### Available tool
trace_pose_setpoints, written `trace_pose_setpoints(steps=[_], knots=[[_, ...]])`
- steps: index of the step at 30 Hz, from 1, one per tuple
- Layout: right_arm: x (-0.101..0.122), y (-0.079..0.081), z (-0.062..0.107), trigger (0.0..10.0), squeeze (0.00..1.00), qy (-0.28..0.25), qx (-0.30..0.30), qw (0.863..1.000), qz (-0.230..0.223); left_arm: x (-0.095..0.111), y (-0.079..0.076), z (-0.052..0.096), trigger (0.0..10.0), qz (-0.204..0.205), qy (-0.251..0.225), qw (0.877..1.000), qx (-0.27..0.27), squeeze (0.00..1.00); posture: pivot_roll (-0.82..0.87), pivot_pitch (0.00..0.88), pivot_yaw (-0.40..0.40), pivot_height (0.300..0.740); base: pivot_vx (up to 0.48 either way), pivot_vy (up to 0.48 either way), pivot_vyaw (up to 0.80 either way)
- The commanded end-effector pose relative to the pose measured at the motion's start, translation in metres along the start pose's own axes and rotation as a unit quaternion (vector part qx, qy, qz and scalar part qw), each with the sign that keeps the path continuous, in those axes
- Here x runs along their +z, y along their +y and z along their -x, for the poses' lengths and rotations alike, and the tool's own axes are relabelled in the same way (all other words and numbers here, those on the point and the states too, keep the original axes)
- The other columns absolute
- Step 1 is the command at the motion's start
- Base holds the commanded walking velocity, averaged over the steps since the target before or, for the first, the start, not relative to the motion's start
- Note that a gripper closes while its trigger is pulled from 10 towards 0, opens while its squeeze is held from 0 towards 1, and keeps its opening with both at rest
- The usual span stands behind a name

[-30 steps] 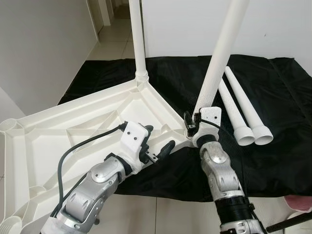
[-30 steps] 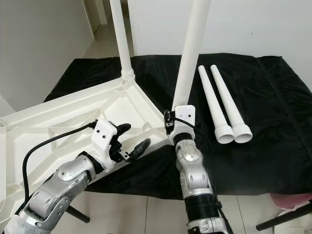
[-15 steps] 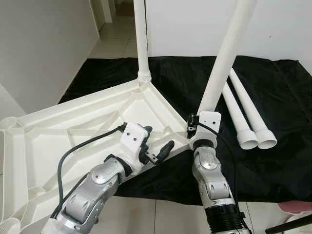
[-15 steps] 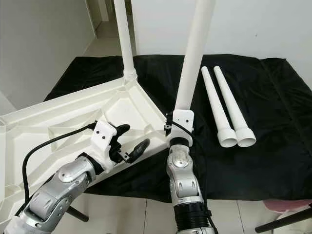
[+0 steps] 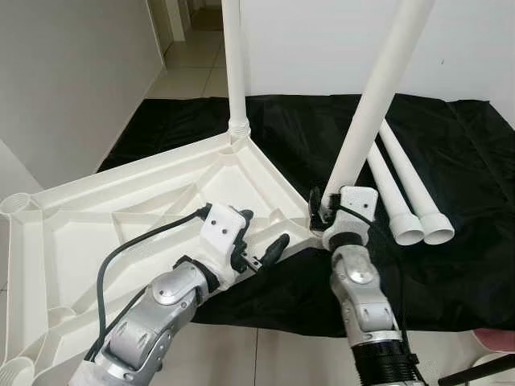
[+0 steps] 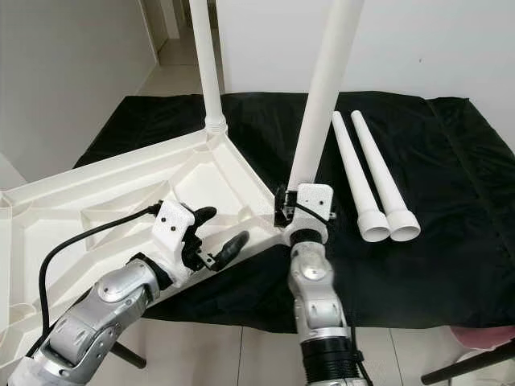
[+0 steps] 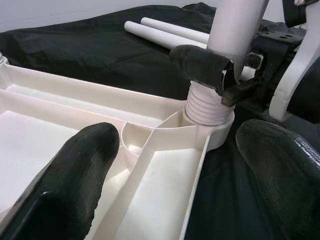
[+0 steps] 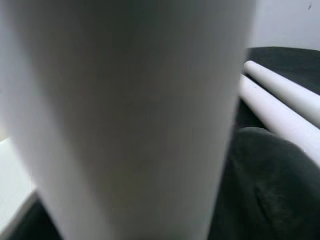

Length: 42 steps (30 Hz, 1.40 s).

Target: Building children table

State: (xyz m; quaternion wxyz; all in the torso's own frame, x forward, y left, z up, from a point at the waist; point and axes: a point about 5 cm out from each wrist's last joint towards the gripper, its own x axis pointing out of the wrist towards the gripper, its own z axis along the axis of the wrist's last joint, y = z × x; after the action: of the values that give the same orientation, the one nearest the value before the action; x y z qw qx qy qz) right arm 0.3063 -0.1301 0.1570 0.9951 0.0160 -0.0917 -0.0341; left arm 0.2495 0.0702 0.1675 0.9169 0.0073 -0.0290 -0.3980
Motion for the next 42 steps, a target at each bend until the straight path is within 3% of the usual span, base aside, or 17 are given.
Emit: trace_pose_setpoints(steps=[1,2,9,11,13,14,15,16,17,18,31,32,42], knots=[[0.001,0.001,0.000,10.0,0.77,-0.004,0.028,1.000,-0.014,-0.002,-0.005,0.001,10.0,-0.007,0.003,0.999,-0.041,0.00,-0.03,0.051,0.045,0.740,0.000,0.000,0.00],[0.002,0.000,-0.001,10.0,0.00,-0.006,0.050,0.999,-0.013,-0.002,-0.006,0.001,10.0,-0.008,0.004,0.999,-0.041,0.00,-0.03,0.051,0.046,0.740,0.000,0.000,0.00],[-0.001,-0.008,-0.004,10.0,0.00,-0.006,0.148,0.989,0.005,-0.002,-0.005,0.001,10.0,-0.008,0.003,0.999,-0.042,0.00,-0.03,0.051,0.053,0.740,0.000,0.000,0.00],[-0.001,-0.008,-0.004,10.0,0.00,-0.006,0.148,0.989,0.005,-0.002,-0.005,0.001,10.0,-0.008,0.003,0.999,-0.042,0.00,-0.03,0.051,0.053,0.740,0.000,0.000,0.00],[-0.002,-0.010,-0.007,10.0,0.00,-0.006,0.178,0.984,0.013,-0.002,-0.005,0.000,10.0,-0.008,0.003,0.999,-0.042,0.00,-0.03,0.051,0.053,0.740,0.000,0.000,0.00],[0.000,-0.017,-0.016,10.0,0.00,-0.012,0.237,0.971,0.030,-0.001,-0.005,-0.001,10.0,-0.009,0.001,0.999,-0.043,0.00,-0.05,0.054,0.065,0.740,0.000,0.000,0.00],[0.000,-0.017,-0.016,10.0,0.00,-0.012,0.237,0.971,0.030,-0.001,-0.005,-0.001,10.0,-0.009,0.001,0.999,-0.043,0.00,-0.05,0.054,0.065,0.740,0.000,0.000,0.00],[0.001,-0.019,-0.022,4.3,0.00,-0.010,0.262,0.964,0.040,-0.001,-0.004,-0.001,10.0,-0.008,0.000,0.999,-0.043,0.00,-0.05,0.054,0.065,0.740,0.000,0.000,0.00],[0.001,-0.019,-0.022,4.3,0.00,-0.010,0.262,0.964,0.040,-0.001,-0.004,-0.001,10.0,-0.008,0.000,0.999,-0.043,0.00,-0.05,0.054,0.065,0.740,0.000,0.000,0.00],[0.003,-0.020,-0.029,0.0,0.00,-0.011,0.292,0.955,0.049,0.000,-0.004,-0.002,10.0,-0.007,-0.001,0.999,-0.045,0.00,-0.05,0.050,0.073,0.740,0.000,0.000,0.00],[-0.007,-0.020,-0.037,0.0,0.00,0.025,0.353,0.934,0.047,0.001,-0.001,-0.001,10.0,-0.011,0.000,0.999,-0.039,0.00,-0.03,0.050,0.066,0.740,0.000,0.000,0.00],[-0.010,-0.021,-0.036,10.0,0.00,0.030,0.352,0.934,0.046,0.001,-0.001,0.000,10.0,-0.010,0.000,0.999,-0.037,0.00,-0.03,0.056,0.062,0.740,0.000,0.000,0.00],[-0.022,-0.018,-0.029,10.0,0.00,0.074,0.283,0.956,0.027,-0.001,-0.003,0.001,10.0,-0.004,0.001,0.999,-0.033,0.00,-0.03,0.067,0.056,0.740,0.000,0.000,0.00]])
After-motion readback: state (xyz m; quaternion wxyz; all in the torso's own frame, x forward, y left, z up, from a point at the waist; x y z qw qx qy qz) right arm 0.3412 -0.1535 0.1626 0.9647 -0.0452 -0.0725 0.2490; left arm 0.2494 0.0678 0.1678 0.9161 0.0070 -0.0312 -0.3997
